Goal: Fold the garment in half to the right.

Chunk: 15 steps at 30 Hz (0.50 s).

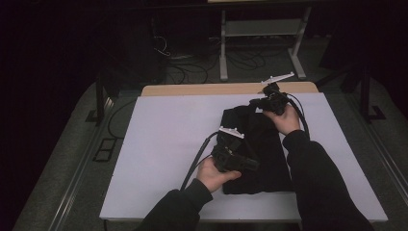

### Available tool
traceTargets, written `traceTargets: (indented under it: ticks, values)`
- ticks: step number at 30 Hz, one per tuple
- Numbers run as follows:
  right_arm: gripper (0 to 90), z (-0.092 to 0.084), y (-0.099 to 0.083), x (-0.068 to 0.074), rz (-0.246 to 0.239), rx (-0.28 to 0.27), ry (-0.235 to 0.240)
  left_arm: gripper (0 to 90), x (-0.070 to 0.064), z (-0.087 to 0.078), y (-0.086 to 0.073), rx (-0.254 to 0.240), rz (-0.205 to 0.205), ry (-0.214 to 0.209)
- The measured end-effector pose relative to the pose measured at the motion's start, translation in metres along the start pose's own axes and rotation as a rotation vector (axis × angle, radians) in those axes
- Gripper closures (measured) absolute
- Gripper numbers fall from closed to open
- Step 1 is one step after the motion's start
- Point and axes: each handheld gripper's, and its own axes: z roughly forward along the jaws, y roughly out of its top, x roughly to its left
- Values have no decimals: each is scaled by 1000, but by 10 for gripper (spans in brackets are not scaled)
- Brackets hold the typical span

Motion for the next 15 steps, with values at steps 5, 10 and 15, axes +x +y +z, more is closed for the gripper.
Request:
traceTargets:
  ticks: [5, 10, 15]
  values:
    - [847, -4, -6, -9, 15, -6, -8, 838, -1, 14, 5, 12, 4, -20]
    - [847, -7, -11, -20, 42, -9, -17, 838, -4, 25, 8, 21, 10, -34]
    - [847, -10, -15, -29, 61, -15, -21, 838, -5, 36, 11, 32, 14, -45]
